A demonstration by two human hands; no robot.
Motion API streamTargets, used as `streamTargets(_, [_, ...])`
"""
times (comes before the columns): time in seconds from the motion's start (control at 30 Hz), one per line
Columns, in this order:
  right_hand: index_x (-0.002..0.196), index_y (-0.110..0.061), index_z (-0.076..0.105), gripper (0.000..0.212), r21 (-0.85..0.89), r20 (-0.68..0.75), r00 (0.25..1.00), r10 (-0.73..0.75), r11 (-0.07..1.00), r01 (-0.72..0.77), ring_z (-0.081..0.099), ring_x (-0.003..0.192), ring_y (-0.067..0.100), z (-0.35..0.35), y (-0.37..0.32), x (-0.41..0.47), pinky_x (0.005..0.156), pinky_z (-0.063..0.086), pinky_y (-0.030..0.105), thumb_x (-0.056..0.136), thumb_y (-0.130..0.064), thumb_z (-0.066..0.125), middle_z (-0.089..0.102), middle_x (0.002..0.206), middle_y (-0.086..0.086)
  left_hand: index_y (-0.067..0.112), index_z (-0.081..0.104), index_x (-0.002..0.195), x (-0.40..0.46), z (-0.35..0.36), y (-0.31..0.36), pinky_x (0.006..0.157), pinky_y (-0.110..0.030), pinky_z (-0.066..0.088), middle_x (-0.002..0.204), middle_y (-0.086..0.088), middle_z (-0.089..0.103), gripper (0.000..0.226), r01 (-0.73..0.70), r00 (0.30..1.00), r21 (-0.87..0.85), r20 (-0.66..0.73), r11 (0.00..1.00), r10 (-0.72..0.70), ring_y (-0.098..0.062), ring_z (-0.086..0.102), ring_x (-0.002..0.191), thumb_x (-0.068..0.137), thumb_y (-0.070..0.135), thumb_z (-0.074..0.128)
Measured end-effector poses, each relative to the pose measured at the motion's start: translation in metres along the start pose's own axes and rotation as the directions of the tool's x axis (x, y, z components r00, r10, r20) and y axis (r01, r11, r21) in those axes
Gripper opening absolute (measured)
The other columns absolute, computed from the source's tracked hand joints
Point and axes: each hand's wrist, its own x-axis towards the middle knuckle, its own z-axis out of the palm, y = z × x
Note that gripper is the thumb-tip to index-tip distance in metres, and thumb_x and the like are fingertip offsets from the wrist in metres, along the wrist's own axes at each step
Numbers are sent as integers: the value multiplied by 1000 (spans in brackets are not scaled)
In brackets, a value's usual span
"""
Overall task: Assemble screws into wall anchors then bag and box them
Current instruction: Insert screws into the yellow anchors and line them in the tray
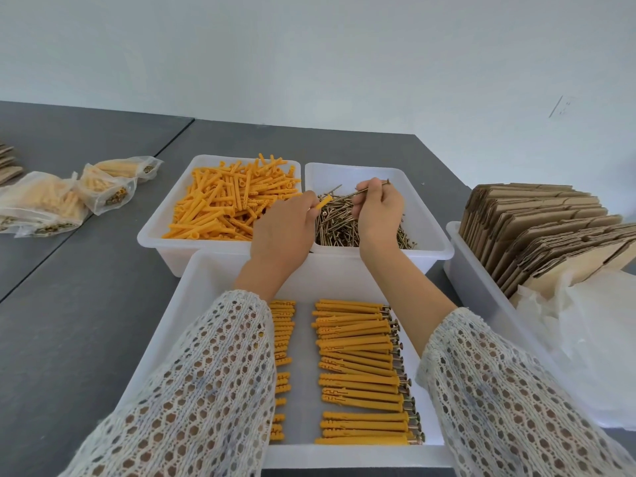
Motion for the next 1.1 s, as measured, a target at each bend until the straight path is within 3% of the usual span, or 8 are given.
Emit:
streamTargets(0.27, [85, -7, 58, 32, 67, -81, 996, -40, 997, 45, 49, 55, 12, -2, -3, -2, 58, 44, 27, 106, -16, 35, 56, 64, 3, 21, 62, 101, -1, -6, 1, 75, -41, 43, 92, 5, 65, 28, -40, 999, 24, 34, 999, 39, -21, 58, 85, 107, 29, 36])
streamTargets(0.43, [81, -6, 61, 32, -25, 167, 985, -48, 998, 53, 47, 51, 11, 8, -1, -9, 55, 43, 25, 105, -12, 40, 55, 60, 3, 21, 63, 105, -3, -7, 3, 81, -43, 40, 89, 5, 63, 24, -39, 998, 27, 46, 999, 38, -23, 57, 87, 106, 26, 39])
streamTargets(0.5, [80, -6, 62, 32, -32, 187, 980, -68, 997, 75, 47, 51, 11, 9, -1, -10, 57, 42, 28, 104, -11, 41, 55, 60, 4, 21, 62, 107, -3, -8, 3, 83, -44, 40, 88, 5, 64, 22, -25, 999, -12, 37, 1000, 26, -23, 56, 87, 105, 24, 40])
streamTargets(0.73, [83, -6, 58, 32, 61, -35, 998, -46, 997, 48, 48, 53, 11, 1, -5, -4, 56, 43, 25, 105, -15, 37, 55, 62, 3, 20, 62, 104, -4, -9, 0, 74, -41, 44, 81, 4, 66, 22, -16, 999, -104, 29, 994, 19, -23, 58, 77, 106, 22, 40])
streamTargets(0.93, [85, -4, 59, 31, 40, 63, 996, -67, 997, 65, 48, 49, 7, 7, -4, -11, 53, 44, 21, 105, -13, 38, 55, 61, 3, 19, 62, 104, -4, -10, 1, 72, -43, 48, 83, 4, 67, 20, -8, 999, -123, 32, 992, 12, -22, 59, 80, 105, 24, 43])
streamTargets(1.1, [84, -4, 60, 31, 50, 44, 998, -51, 998, 49, 49, 50, 7, 2, -5, -7, 52, 44, 18, 105, -14, 38, 55, 62, 4, 19, 62, 103, -4, -11, 1, 67, -44, 49, 82, 4, 66, 19, -25, 999, -125, 28, 992, 29, -21, 57, 77, 104, 23, 43])
